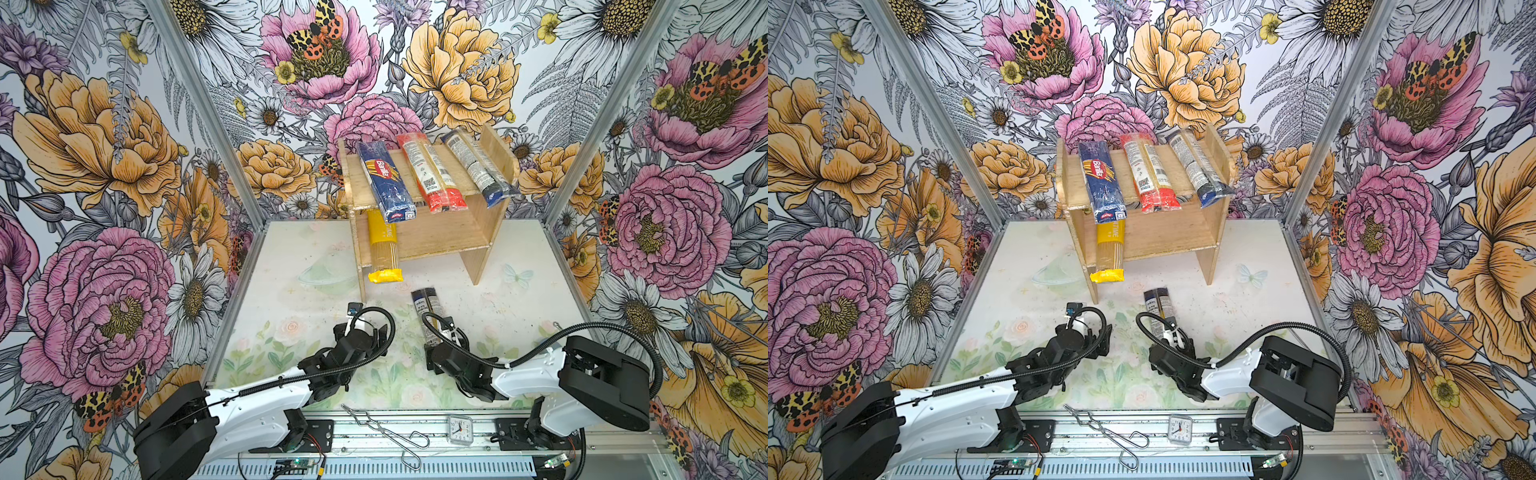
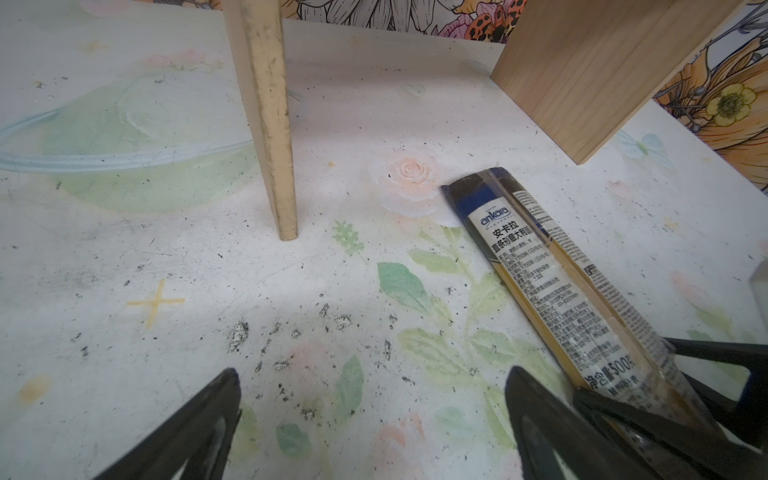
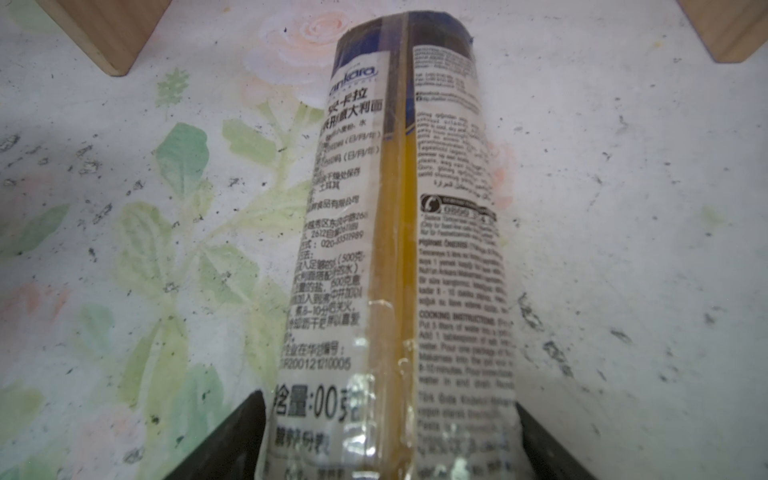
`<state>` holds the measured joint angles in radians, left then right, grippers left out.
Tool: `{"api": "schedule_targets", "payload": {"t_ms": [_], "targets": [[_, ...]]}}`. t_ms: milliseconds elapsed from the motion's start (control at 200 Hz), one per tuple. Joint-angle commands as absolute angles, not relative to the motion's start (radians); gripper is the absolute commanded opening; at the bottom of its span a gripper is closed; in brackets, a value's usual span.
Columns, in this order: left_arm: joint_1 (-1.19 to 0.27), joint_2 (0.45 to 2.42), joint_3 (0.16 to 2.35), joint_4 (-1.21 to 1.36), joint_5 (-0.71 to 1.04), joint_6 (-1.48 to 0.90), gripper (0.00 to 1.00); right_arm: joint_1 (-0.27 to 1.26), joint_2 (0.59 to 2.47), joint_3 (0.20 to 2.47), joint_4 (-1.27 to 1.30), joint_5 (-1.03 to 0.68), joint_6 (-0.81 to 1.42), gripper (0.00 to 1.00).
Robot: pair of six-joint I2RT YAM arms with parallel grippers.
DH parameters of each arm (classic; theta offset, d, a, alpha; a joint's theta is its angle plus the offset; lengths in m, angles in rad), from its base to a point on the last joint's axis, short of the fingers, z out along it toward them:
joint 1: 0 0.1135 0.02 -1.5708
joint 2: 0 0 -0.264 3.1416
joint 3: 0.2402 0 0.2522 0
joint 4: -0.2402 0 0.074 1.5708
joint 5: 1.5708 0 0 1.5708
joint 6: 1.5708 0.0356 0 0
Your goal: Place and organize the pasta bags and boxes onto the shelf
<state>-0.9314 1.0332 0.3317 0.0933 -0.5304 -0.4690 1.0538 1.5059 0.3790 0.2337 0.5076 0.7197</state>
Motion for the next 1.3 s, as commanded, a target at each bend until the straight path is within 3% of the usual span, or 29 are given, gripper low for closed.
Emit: {"api": "schedule_targets", "payload": {"t_ms": [0,240,560,1046,1296], "targets": [[-0.922,1.026,0.318,0.095,-0.546,-0.478,0.99,1.084,1.558,0.300,0.032,0.292,0.815,0.83],[-0.920,1.032,0.319,0.098,-0.540,-0.482,0.99,1.086,1.533,0.286,0.031,0.296,0.818,0.74],[-0.914,1.032,0.325,0.090,-0.540,-0.477,0.99,1.085,1.555,0.309,0.031,0.294,0.818,0.54],[-0.912,1.026,0.321,0.087,-0.539,-0.480,0.99,1.075,1.489,0.307,0.005,0.309,0.820,0.38],[-0.907,1.041,0.327,0.095,-0.537,-0.476,0.99,1.053,1.395,0.308,-0.023,0.299,0.801,0.20]]}}
